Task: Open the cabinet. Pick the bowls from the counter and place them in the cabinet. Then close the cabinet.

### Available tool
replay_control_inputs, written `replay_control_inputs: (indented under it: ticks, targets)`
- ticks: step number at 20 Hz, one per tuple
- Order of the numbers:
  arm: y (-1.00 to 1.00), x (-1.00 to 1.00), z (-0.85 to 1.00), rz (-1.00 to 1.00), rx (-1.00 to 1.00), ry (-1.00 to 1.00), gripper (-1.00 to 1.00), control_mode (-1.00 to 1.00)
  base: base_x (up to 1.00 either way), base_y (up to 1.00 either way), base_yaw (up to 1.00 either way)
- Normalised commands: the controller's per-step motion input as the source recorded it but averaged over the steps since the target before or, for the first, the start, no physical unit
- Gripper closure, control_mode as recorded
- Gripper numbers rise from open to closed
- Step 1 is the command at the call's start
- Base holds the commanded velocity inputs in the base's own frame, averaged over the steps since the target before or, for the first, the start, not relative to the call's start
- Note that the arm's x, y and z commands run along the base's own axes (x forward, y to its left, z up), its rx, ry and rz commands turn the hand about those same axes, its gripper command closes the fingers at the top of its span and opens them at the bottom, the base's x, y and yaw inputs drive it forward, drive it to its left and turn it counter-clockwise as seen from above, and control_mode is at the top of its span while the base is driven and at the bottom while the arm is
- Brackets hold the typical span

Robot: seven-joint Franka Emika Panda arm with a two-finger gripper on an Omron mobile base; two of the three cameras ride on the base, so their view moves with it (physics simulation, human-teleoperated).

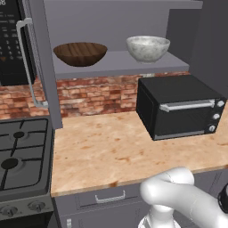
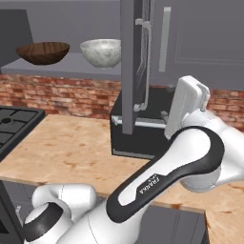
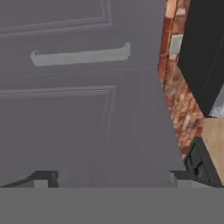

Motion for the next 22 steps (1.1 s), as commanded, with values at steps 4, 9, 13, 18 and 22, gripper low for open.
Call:
replay_control_inputs:
  ticks: [4,9,13,18,22]
  targets:
    - [0.42,0.00,-0.11,0.23,0.00,-0.19,-1.00,-1.00,0.00,0.00,0.00]
    - [0.40,0.00,-0.01,0.20,0.00,-0.18,-1.00,-1.00,0.00,0.00,0.00]
    - [0.30,-0.01,0.00,0.19,-0.01,-0.23,-1.00,-1.00,0.00,0.00,0.00]
    - [0.45,-0.09,0.00,0.18,-0.04,-0.23,-1.00,-1.00,0.00,0.00,0.00]
    - [0.67,-0.19,0.03,0.17,-0.09,-0.23,-1.00,-1.00,0.00,0.00,0.00]
